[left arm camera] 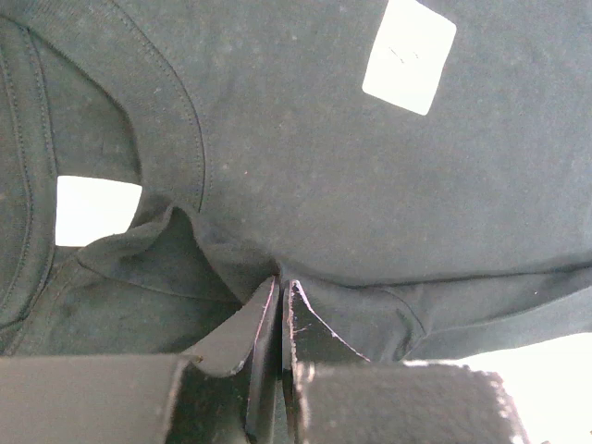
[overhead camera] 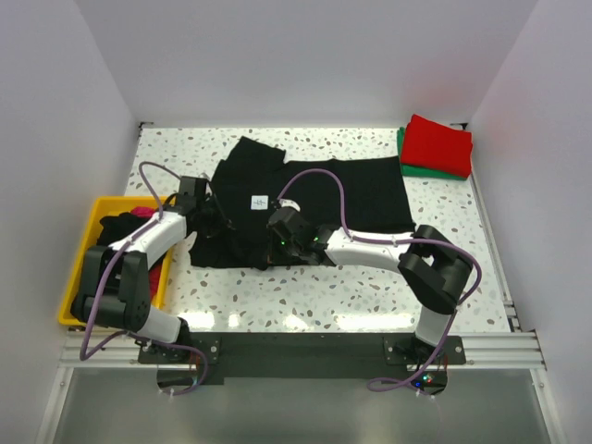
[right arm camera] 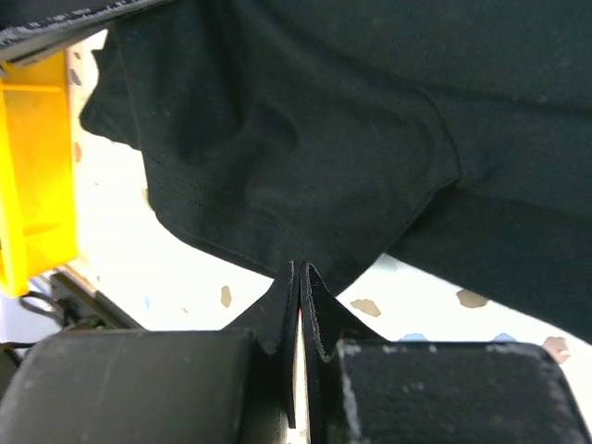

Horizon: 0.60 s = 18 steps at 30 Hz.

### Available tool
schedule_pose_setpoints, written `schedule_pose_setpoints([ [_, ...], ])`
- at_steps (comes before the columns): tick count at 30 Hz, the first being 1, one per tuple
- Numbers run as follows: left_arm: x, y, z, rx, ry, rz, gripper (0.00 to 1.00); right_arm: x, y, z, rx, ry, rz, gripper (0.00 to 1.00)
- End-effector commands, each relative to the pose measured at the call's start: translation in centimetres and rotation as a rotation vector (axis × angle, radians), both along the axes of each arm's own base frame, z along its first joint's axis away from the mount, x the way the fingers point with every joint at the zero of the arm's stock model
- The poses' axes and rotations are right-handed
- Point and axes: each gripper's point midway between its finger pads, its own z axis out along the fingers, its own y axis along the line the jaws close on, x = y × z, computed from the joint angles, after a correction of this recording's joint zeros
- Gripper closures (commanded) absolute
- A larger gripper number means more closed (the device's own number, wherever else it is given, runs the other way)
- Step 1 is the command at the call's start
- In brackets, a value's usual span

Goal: Fold and stack the t-shirts
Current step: Fold the tshirt

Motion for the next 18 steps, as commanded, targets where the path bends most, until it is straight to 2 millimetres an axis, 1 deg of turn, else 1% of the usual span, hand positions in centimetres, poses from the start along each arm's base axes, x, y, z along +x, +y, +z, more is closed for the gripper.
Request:
schedule_pose_setpoints([
  [1, 1.8, -0.4, 1.6, -0.002, -0.064, -0.02, 0.92, 1.7, -0.2, 2.0, -0.03, -0.102, 0.011, 1.0],
  [2, 1.8, -0.4, 1.3, -0.001, -0.055, -0.023, 0.92, 1.6, -0.1, 2.5, -0.031, -0.125, 0.032, 0.92],
  [5, 2.1, -0.5, 1.3, -0.002, -0.052, -0.024, 0.92, 1.2, -0.5, 2.9, -0.067, -0.205, 0.115, 0.75],
  [8, 2.5, -0.4, 1.3, -0.007, -0.052, -0.021, 0.92, 1.0, -0.8, 3.5, -0.115, -0.292, 0.179, 0.64],
  [9, 2.6, -0.4, 1.4, -0.007, -0.053, -0.022, 0.92, 1.1, -0.9, 4.0, -0.13, -0.336, 0.206, 0.61],
  [15, 3.5, -0.7, 1.6, -0.019, -0.054, -0.022, 0.92, 0.2, 0.1, 5.3, -0.19, -0.494, 0.348, 0.46],
  [16, 3.5, -0.7, 1.5, -0.018, -0.053, -0.022, 0.92, 0.1, 0.2, 5.4, -0.2, -0.511, 0.361, 0.45],
  [17, 3.6, -0.8, 1.4, -0.02, -0.048, -0.022, 0.92, -0.5, 0.7, 5.3, -0.209, -0.528, 0.389, 0.45],
  [18, 3.6, -0.8, 1.5, -0.019, -0.051, -0.023, 0.92, -0.5, 0.9, 5.6, -0.228, -0.561, 0.416, 0.44],
])
